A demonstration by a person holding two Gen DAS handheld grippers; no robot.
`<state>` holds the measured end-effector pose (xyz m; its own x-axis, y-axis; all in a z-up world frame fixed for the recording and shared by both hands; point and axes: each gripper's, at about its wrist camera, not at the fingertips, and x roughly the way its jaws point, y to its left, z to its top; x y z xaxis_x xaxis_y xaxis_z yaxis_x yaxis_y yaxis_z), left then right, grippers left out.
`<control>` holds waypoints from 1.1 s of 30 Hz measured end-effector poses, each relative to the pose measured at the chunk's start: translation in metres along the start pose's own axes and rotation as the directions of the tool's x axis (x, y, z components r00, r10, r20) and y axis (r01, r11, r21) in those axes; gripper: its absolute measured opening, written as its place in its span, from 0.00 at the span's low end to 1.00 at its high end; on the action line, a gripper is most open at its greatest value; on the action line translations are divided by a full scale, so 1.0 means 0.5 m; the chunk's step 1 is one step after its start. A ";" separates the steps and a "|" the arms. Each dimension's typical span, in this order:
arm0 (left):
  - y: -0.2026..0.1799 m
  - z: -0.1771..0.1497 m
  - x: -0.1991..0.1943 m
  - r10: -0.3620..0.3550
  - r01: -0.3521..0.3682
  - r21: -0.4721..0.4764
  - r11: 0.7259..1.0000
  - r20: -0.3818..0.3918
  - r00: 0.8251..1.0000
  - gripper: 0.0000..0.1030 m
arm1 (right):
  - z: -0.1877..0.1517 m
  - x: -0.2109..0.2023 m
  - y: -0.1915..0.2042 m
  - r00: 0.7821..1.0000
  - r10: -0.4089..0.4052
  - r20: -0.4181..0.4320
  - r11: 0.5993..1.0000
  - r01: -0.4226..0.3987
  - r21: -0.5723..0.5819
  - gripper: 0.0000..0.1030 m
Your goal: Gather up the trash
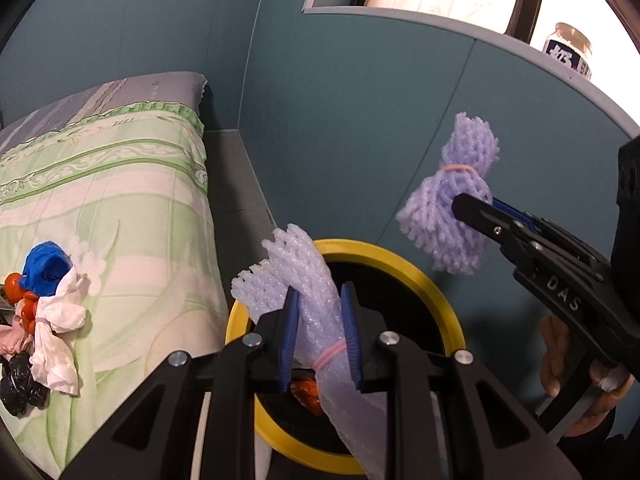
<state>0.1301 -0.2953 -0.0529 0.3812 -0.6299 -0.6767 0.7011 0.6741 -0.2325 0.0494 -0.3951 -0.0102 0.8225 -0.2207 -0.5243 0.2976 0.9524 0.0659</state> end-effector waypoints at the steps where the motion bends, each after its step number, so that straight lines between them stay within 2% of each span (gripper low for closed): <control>1: -0.001 -0.002 0.003 -0.002 0.002 0.002 1.000 -0.005 1.000 0.19 | -0.003 0.004 -0.003 1.000 0.000 -0.007 1.000 0.000 0.004 0.21; 4: -0.005 -0.009 0.012 -0.012 0.013 0.007 1.000 -0.022 1.000 0.20 | -0.005 0.011 -0.008 1.000 0.001 -0.018 1.000 -0.001 0.012 0.21; 6: -0.003 -0.008 0.017 -0.016 0.016 0.008 1.000 -0.027 1.000 0.24 | -0.007 0.016 -0.011 1.000 0.005 -0.026 1.000 -0.004 0.022 0.26; 11: 0.005 -0.014 0.017 -0.009 0.009 0.004 1.000 -0.017 1.000 0.48 | -0.007 0.020 -0.023 1.000 0.009 -0.026 0.999 -0.007 0.049 0.40; 12: 0.006 -0.015 0.016 -0.010 0.010 0.005 1.000 -0.016 1.000 0.49 | -0.008 0.020 -0.025 1.000 0.007 -0.024 0.999 -0.006 0.054 0.45; 15: 0.010 -0.017 0.009 -0.009 0.009 -0.007 1.000 -0.006 1.000 0.61 | -0.007 0.017 -0.033 1.000 0.000 -0.014 0.997 0.001 0.071 0.46; 27: 0.040 0.000 -0.032 0.032 -0.030 -0.034 0.999 0.040 0.999 0.65 | 0.002 -0.016 -0.036 0.999 0.001 0.047 0.996 -0.005 0.092 0.47; 33: 0.102 0.011 -0.092 0.109 -0.101 -0.083 0.991 0.094 0.990 0.74 | 0.018 -0.023 0.008 0.996 0.051 0.070 0.997 -0.055 0.056 0.54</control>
<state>0.1516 -0.2340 -0.0295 0.5105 -0.5862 -0.6291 0.6067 0.7640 -0.2196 0.0455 -0.3909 0.0038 0.8684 -0.1865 -0.4594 0.2792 0.9496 0.1422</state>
